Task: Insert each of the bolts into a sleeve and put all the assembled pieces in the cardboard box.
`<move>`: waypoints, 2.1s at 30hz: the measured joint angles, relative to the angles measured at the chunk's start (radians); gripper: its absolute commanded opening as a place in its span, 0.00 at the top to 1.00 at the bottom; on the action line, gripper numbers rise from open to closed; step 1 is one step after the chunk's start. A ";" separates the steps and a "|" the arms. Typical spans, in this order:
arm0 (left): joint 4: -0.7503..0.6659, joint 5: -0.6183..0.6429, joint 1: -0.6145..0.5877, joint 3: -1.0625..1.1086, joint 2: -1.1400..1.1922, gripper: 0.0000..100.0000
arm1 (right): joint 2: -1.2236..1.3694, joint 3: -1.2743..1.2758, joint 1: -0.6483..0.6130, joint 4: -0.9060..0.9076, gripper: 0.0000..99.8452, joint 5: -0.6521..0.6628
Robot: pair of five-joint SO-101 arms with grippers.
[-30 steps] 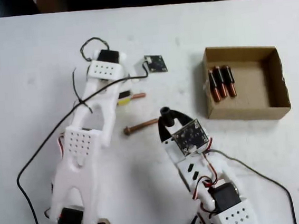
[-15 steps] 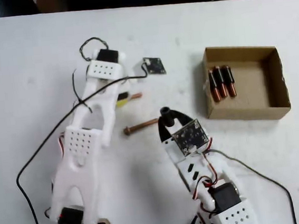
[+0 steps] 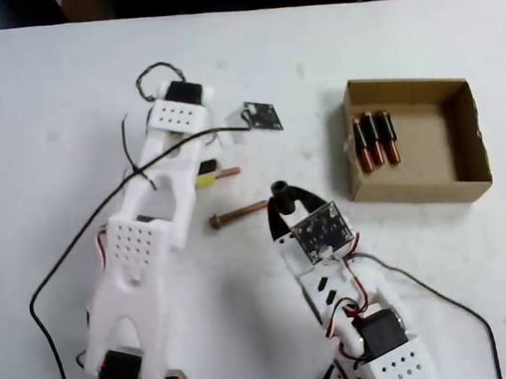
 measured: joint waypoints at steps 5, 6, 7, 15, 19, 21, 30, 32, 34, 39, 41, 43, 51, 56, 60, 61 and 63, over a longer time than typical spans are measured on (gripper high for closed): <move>0.000 0.000 0.000 0.184 -0.167 0.98 | 0.000 0.000 0.000 0.000 0.98 0.000; 0.000 0.000 0.000 0.221 -0.203 0.98 | 0.000 0.000 0.000 0.000 0.98 0.000; 0.000 0.000 0.000 0.258 -0.239 0.98 | 0.000 0.000 0.000 0.000 0.98 0.000; 0.000 0.000 -0.002 0.557 -0.551 0.98 | 0.000 0.000 0.000 0.000 0.98 0.000; -0.015 0.000 -0.058 0.723 -0.697 0.98 | 0.000 0.000 0.000 0.000 0.98 0.000; -0.060 0.000 -0.095 0.821 -0.761 0.98 | 0.000 0.000 0.000 0.000 0.98 0.000; -0.279 -0.106 -0.215 1.280 -1.020 0.98 | 0.000 0.000 0.000 0.000 0.98 0.000; -0.344 -0.110 -0.227 1.367 -1.048 0.98 | 0.000 0.000 0.000 0.000 0.98 0.000; -0.397 -0.132 -0.232 1.438 -1.054 0.98 | 0.000 0.000 0.000 0.000 0.98 0.000; -0.500 -0.206 -0.235 1.525 -1.054 0.98 | 0.000 0.000 0.000 0.000 0.98 0.000; -0.512 -0.215 -0.235 1.527 -1.054 0.98 | 0.000 0.000 0.000 0.000 0.98 0.000; -0.520 -0.221 -0.235 1.547 -1.054 0.98 | 0.000 0.000 0.000 0.000 0.98 0.000; -0.663 -0.285 -0.235 1.646 -1.057 0.97 | 0.000 0.000 0.000 0.000 0.98 0.000; -0.687 -0.287 -0.236 1.654 -1.057 0.84 | 0.000 0.000 0.000 0.000 0.98 0.000; -0.687 -0.249 -0.236 1.654 -1.071 0.84 | 0.000 0.000 0.000 0.000 0.98 0.000; -0.687 -0.245 -0.236 1.654 -1.073 0.84 | 0.000 0.000 0.000 0.000 0.98 0.000; -0.687 -0.242 -0.236 1.654 -1.073 0.84 | 0.000 0.000 0.000 0.000 0.98 0.000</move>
